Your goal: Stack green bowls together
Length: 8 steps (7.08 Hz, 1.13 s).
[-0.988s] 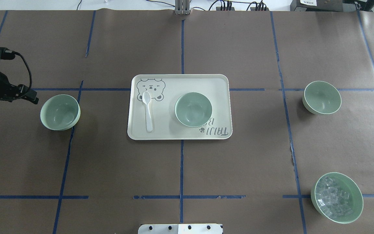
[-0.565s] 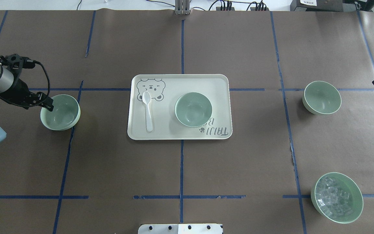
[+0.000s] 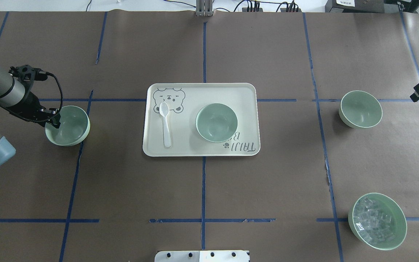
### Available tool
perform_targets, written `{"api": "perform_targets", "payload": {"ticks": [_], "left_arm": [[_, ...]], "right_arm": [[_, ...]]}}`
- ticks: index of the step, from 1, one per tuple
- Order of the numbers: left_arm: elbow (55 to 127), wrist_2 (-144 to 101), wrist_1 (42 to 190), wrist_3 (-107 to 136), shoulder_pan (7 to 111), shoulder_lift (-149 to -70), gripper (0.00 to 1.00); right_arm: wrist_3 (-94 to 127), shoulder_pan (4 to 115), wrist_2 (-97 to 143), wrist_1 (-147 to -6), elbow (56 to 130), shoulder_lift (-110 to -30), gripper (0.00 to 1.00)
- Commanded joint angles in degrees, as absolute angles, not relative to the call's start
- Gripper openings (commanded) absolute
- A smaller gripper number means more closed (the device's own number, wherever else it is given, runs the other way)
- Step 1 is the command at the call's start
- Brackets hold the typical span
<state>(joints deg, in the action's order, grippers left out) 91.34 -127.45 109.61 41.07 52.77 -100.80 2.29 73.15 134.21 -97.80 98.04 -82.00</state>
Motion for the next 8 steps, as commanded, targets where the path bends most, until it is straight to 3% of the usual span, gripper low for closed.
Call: {"api": "perform_targets", "payload": {"ticks": [1,3,8], "left_arm": [[92.89,-127.88,109.34,41.22,52.73,-102.81,0.00],[96.67,-127.88,106.63,41.40,52.91,-106.15,0.00],[96.16,-127.62,96.77,58.22,51.08,-122.84,0.00]], "right_arm": [[6.56,69.28,133.86,-96.60,97.47,-80.61,1.00],[14.82,67.33,133.68,-86.02,93.02,-80.77,1.00],[20.63,63.82,133.24,-74.66,83.95,-78.49,1.00]]}}
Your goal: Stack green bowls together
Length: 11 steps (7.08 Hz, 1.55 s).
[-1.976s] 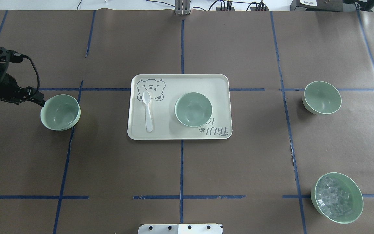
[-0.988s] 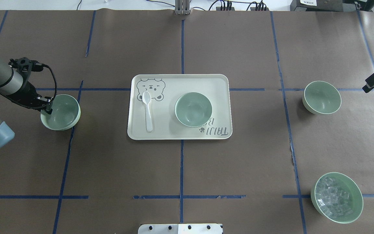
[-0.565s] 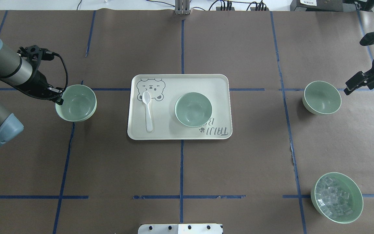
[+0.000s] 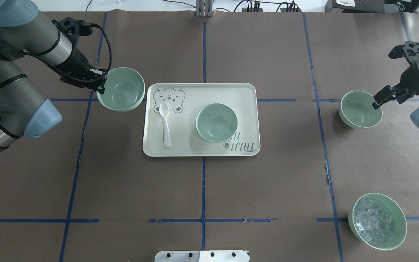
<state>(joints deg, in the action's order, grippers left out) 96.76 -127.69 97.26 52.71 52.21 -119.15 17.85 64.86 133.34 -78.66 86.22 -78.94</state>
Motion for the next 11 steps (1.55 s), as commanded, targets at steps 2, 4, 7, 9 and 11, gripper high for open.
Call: {"api": "perform_targets", "payload": {"ticks": [2,4,7,9,11], "left_arm": [[95.89,-126.74,96.85,61.50,48.18,-125.06,0.00],[95.80,-125.33,96.77,63.19,46.94,-126.21,0.00],[94.41,-123.42,96.86,69.84,42.56,-129.88,0.00],[90.03,-117.96,97.12,73.55,37.28,-134.62,0.00],[86.33,-117.95,97.56,73.56,36.91,-138.14,0.00]], "right_arm": [[22.75,62.93,131.85,-69.97,81.65,-78.49,1.00],[24.16,62.41,131.75,-69.96,81.56,-78.49,0.64],[25.40,62.23,132.01,-69.96,81.56,-78.57,0.00],[27.32,62.14,132.27,-69.96,81.91,-78.57,0.00],[29.26,62.23,133.76,-69.96,84.80,-78.23,0.00]]}}
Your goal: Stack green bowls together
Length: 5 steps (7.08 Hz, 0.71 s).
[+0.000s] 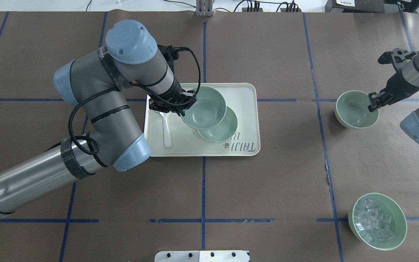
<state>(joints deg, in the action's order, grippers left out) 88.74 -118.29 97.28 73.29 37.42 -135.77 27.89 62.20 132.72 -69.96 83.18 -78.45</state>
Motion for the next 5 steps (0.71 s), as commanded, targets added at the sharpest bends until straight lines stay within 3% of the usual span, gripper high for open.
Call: {"api": "perform_targets", "payload": {"ticks": [1,3,4,5], "left_arm": [[85.18,-117.08,97.65,73.48,35.70,-138.86,0.00],[82.73,-115.49,101.58,73.56,35.07,-139.22,0.00],[81.57,-115.31,101.95,73.56,34.89,-139.13,0.20],[81.65,-112.96,101.87,73.56,33.94,-138.61,0.99]], "right_arm": [[30.83,62.40,135.68,-70.05,85.60,-77.18,0.00],[33.12,62.75,136.93,-69.96,88.23,-77.08,0.00],[34.79,62.75,137.02,-70.05,89.72,-77.08,0.00],[36.63,62.93,138.50,-70.14,91.13,-76.99,0.00]]}}
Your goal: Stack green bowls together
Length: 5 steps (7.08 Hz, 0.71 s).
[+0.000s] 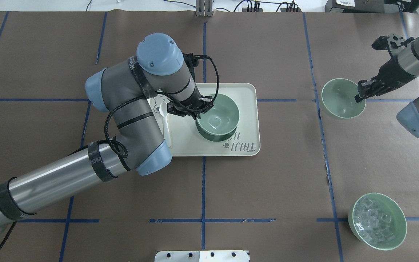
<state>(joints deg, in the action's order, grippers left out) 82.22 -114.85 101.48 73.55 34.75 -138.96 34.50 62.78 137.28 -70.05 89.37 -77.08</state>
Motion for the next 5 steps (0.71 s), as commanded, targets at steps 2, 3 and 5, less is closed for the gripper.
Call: {"api": "perform_targets", "payload": {"ticks": [2,3,5], "left_arm": [[83.92,-111.97,101.34,71.91,34.36,-138.60,1.00],[86.55,-112.58,100.90,70.42,36.45,-137.39,1.00],[100.30,-119.77,100.81,63.06,43.91,-126.10,1.00]], "right_arm": [[45.11,62.76,139.22,-70.58,92.46,-72.72,0.00],[53.27,61.10,139.13,-70.14,92.81,-69.38,0.00],[64.28,55.40,136.95,-70.14,94.22,-64.45,0.00]]}}
